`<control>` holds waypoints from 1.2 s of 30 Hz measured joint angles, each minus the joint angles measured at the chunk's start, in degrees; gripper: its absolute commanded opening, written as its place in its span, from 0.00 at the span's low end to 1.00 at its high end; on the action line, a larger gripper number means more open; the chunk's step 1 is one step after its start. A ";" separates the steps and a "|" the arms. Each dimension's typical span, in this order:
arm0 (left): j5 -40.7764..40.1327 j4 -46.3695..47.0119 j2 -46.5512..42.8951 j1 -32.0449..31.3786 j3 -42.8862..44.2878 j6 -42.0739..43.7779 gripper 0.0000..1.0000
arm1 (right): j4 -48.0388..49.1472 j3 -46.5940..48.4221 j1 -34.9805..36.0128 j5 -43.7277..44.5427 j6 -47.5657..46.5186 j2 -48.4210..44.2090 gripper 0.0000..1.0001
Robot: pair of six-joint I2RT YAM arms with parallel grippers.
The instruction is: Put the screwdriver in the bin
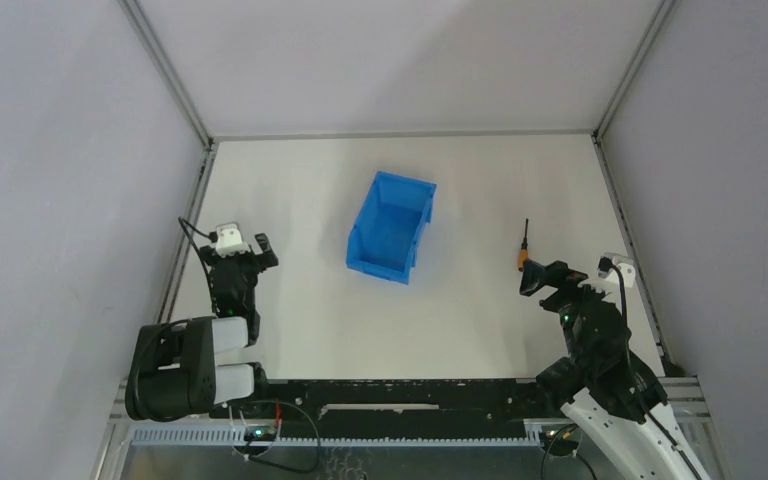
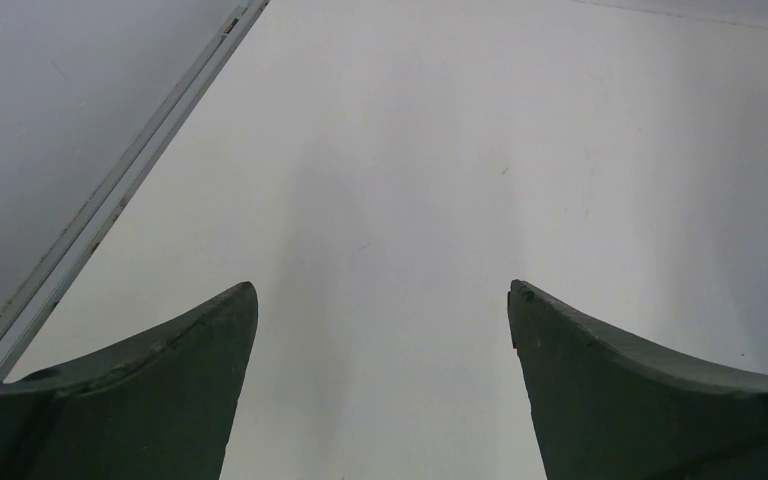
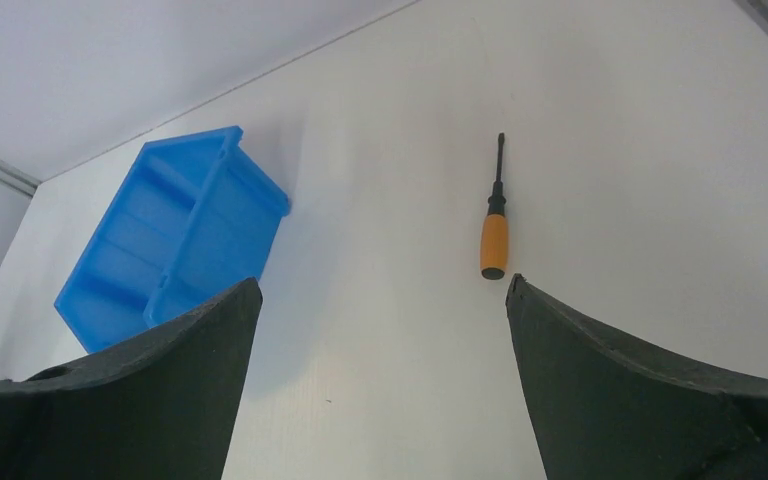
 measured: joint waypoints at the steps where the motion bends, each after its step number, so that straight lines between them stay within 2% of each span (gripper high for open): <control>1: 0.00 0.00 0.00 0.00 0.00 0.02 1.00 | 0.09 0.00 0.00 0.17 -0.02 0.00 1.00; 7: 0.00 0.00 0.00 0.00 0.00 0.00 1.00 | 3.32 0.07 -0.17 -0.94 -0.98 0.44 1.00; 10: 0.00 0.00 0.00 0.00 0.00 0.02 1.00 | 4.28 4.04 -0.52 -1.81 -2.82 5.62 1.00; 13: 0.00 0.00 0.00 0.00 0.00 0.00 1.00 | 3.41 15.58 -2.58 -2.23 -5.11 17.97 1.00; 16: 0.00 0.00 0.00 0.00 0.00 0.02 1.00 | 1.99 28.89 -7.91 -4.50 -6.71 31.12 1.00; 17: 0.00 0.00 0.00 0.00 0.00 0.00 1.00 | 0.42 34.91 -11.74 -6.82 -7.13 37.00 1.00; 21: 0.00 0.00 0.00 0.00 0.00 0.00 1.00 | -3.61 47.17 -23.21 -15.41 -8.00 53.44 1.00; 25: 0.00 0.00 0.00 0.00 0.00 0.00 1.00 | -7.43 50.01 -28.04 -21.16 -9.46 67.58 0.98; 29: 0.00 0.00 0.00 0.00 0.00 0.00 1.00 | -11.19 49.86 -28.70 -25.49 -10.99 82.55 0.90; 36: 0.00 0.00 0.00 0.00 0.00 0.02 1.00 | -11.41 48.52 -28.70 -26.73 -12.48 99.01 0.76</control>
